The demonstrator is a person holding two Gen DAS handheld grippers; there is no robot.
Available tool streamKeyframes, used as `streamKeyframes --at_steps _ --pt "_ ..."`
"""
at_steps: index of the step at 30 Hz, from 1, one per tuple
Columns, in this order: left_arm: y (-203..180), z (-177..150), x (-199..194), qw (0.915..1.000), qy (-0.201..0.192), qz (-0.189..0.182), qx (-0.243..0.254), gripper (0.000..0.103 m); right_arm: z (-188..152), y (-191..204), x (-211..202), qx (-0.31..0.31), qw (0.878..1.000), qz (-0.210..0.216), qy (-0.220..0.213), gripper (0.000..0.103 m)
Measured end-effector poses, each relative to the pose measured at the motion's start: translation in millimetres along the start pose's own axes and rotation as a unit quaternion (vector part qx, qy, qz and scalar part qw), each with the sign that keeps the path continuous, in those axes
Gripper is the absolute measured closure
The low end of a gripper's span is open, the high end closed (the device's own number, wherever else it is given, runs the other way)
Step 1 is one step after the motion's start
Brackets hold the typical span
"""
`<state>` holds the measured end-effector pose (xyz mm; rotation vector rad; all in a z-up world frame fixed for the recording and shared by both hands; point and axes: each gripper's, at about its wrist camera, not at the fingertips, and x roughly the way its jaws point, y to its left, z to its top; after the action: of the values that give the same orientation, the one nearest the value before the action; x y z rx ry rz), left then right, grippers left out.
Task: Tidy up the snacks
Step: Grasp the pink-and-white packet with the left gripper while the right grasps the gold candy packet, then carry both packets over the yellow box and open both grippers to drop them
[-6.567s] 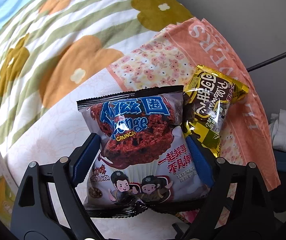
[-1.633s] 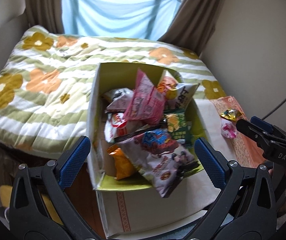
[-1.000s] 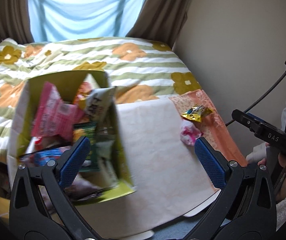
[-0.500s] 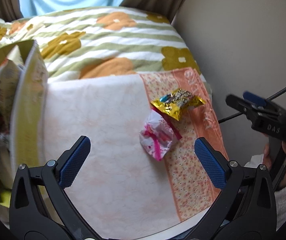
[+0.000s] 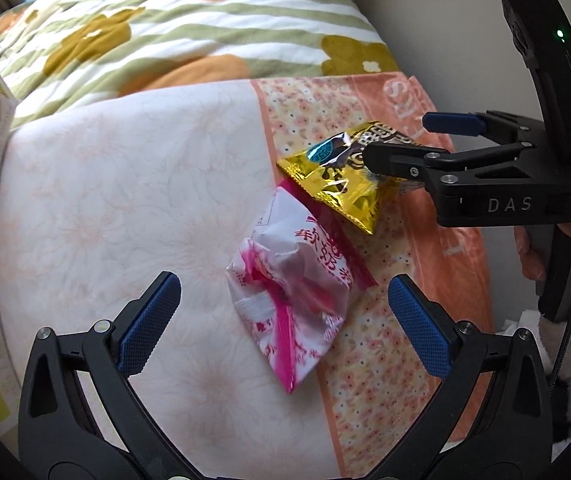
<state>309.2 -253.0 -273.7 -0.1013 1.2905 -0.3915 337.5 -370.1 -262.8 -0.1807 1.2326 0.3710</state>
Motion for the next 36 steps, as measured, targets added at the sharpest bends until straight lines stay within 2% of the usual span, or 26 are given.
streamKeyframes --at_steps 6,9,14,17,19,20,23,24,25,33,36 --pt "7 3 22 0.9998 0.016 -0.004 -0.012 0.000 2 1 24 -0.013 0.999 0.013 0.042 0.009" --pt "8 1 30 0.9995 0.026 -0.007 -0.014 0.000 0 1 31 -0.004 0.998 0.031 0.049 0.009" --pt "-1 -3 35 0.9995 0.026 0.015 0.011 0.000 -3 1 32 0.003 0.998 0.040 0.058 0.009" --pt "-7 -6 37 0.9986 0.022 0.032 0.036 0.000 -5 5 29 -0.001 0.998 0.041 0.050 0.017" --pt "-9 -8 37 0.9980 0.019 0.039 0.046 0.001 -6 7 26 -0.003 0.998 0.044 0.044 0.030" --pt "-10 -9 37 0.9977 0.016 0.042 0.050 0.002 -7 7 25 -0.002 0.998 0.047 0.042 0.033" --pt "-11 -10 33 0.9968 0.009 0.050 0.061 0.016 -9 7 22 0.007 0.998 0.048 0.037 0.037" --pt "-11 -10 30 0.9969 0.006 0.047 0.062 0.030 -10 6 22 0.011 0.998 0.047 0.034 0.038" --pt "-12 -10 28 0.9970 0.005 0.045 0.063 0.033 -10 6 21 0.014 0.998 0.047 0.032 0.039" --pt "-8 -8 24 0.9973 0.007 0.037 0.063 0.049 -12 2 9 0.037 0.998 0.053 0.004 0.047" --pt "-3 -9 20 0.9978 0.007 0.037 0.055 0.051 -12 2 2 0.040 0.998 0.052 -0.009 0.050"
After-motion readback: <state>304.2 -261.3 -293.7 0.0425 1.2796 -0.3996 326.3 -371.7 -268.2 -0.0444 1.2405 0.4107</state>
